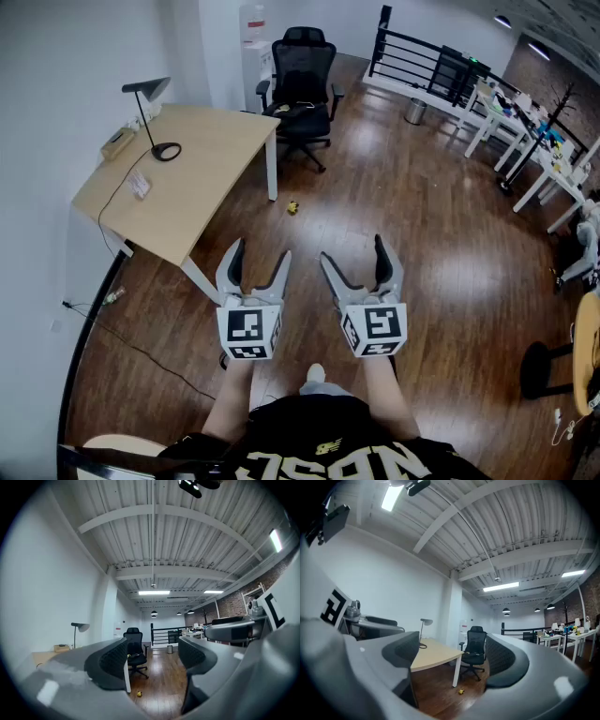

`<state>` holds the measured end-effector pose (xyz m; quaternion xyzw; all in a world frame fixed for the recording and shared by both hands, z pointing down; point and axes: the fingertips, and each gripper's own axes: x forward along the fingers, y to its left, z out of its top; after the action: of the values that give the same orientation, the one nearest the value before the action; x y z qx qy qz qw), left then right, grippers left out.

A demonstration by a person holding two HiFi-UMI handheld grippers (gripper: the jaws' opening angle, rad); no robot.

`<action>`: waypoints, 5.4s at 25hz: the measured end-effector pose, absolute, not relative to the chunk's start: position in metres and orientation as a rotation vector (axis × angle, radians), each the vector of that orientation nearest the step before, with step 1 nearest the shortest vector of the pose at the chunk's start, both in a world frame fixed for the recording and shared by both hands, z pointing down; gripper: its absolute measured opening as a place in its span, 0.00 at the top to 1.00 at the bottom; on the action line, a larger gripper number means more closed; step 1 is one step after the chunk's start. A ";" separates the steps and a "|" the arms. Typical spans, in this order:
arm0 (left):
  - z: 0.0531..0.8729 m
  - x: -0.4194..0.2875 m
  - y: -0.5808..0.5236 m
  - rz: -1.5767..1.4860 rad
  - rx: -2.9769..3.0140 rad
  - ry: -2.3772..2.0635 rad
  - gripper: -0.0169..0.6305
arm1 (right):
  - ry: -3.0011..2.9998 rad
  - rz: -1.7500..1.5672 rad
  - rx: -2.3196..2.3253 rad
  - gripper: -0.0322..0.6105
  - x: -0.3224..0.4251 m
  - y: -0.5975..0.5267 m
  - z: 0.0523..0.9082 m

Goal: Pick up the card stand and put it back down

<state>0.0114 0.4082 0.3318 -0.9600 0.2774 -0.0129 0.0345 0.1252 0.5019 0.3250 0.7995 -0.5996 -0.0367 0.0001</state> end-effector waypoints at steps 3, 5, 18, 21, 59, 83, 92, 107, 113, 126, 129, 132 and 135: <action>0.327 0.045 0.407 -0.009 -2.937 0.879 0.45 | -1.875 -0.099 2.524 0.27 0.160 0.505 0.325; 0.325 0.066 0.409 0.007 -2.932 0.884 0.48 | -1.881 -0.095 2.519 0.27 0.179 0.508 0.325; 0.365 0.135 0.389 -0.104 -2.968 0.822 0.48 | -1.921 -0.054 2.555 0.27 0.246 0.498 0.360; 0.370 0.147 0.361 -0.097 -2.982 0.819 0.48 | -1.910 -0.037 2.505 0.27 0.249 0.467 0.370; 0.377 0.167 -0.092 -0.096 -2.664 1.588 0.48 | -2.513 -0.100 1.847 0.27 0.297 -0.062 0.364; 0.385 -0.149 -0.127 -0.116 -2.052 2.374 0.48 | -3.007 -0.066 0.808 0.27 -0.039 -0.175 0.375; 0.386 -0.204 -0.156 -0.077 -2.062 2.381 0.48 | -2.978 -0.076 0.810 0.30 -0.082 -0.214 0.376; 0.467 -0.236 -0.187 -0.224 -2.181 2.443 0.46 | -2.896 0.081 0.603 0.30 -0.117 -0.249 0.460; 0.506 -0.258 -0.193 -0.318 -2.222 2.478 0.42 | -2.844 0.149 0.597 0.30 -0.108 -0.266 0.503; 0.568 -0.307 -0.246 -0.728 -2.376 2.171 0.33 | -2.751 0.225 0.560 0.30 -0.108 -0.317 0.579; 0.582 -0.318 -0.273 -0.767 -2.421 2.089 0.33 | -2.725 0.260 0.563 0.30 -0.109 -0.327 0.597; 0.604 -0.319 -0.307 -0.779 -2.508 1.999 0.32 | -2.704 0.305 0.573 0.30 -0.108 -0.338 0.614; 0.631 -0.314 -0.339 -0.792 -2.597 1.914 0.32 | -2.690 0.293 0.565 0.30 -0.111 -0.347 0.624</action>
<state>-0.3139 -0.3392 0.6308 -0.7786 0.5740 -0.2373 -0.0900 -0.1112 -0.3469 0.6237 0.2007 -0.9559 0.1041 0.1875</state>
